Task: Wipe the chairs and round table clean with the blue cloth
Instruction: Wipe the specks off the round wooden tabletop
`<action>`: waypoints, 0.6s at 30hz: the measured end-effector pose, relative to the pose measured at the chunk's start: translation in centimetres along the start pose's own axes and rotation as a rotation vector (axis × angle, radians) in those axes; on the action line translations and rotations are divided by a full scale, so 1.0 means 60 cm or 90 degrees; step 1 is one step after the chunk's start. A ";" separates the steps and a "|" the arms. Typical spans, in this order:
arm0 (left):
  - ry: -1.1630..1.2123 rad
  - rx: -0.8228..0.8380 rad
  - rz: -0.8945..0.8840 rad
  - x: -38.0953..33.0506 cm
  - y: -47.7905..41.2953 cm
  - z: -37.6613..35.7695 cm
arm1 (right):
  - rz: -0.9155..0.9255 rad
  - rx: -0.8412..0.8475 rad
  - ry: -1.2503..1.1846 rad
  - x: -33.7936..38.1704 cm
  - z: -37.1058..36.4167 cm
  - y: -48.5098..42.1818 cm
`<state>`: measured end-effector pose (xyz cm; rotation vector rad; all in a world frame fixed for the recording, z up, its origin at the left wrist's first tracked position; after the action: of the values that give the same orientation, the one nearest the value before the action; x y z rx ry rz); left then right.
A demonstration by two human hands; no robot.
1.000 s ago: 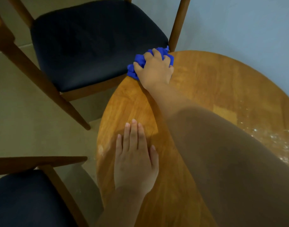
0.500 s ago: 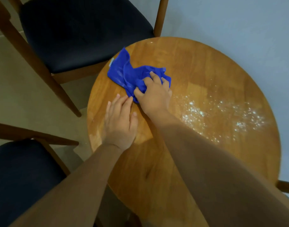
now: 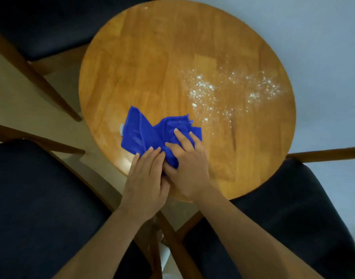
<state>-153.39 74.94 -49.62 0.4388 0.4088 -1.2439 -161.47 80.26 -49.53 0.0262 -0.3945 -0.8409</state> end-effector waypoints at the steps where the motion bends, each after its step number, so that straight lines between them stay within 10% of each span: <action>1: 0.002 0.011 -0.007 -0.007 0.017 -0.010 | 0.031 0.005 0.007 -0.002 0.000 0.018; 10: -0.032 0.085 -0.099 -0.102 0.043 -0.060 | 0.269 -0.001 0.062 -0.098 0.013 0.124; 18: -0.107 0.156 -0.145 -0.204 -0.027 -0.126 | 0.142 -0.053 0.094 -0.295 0.089 0.100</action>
<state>-158.68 88.41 -49.80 0.5004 0.1657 -1.5487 -169.61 97.91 -49.33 -0.0327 -0.2189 -0.6305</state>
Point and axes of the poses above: each hand's wrist, its own y-axis away from the middle knuckle, its own z-axis out of the back of the hand, x = y × z, the point moved 10 cm from there along -y, towards the middle knuckle, and after that the axes turned 7 degrees about x, right-handed, at the moved point
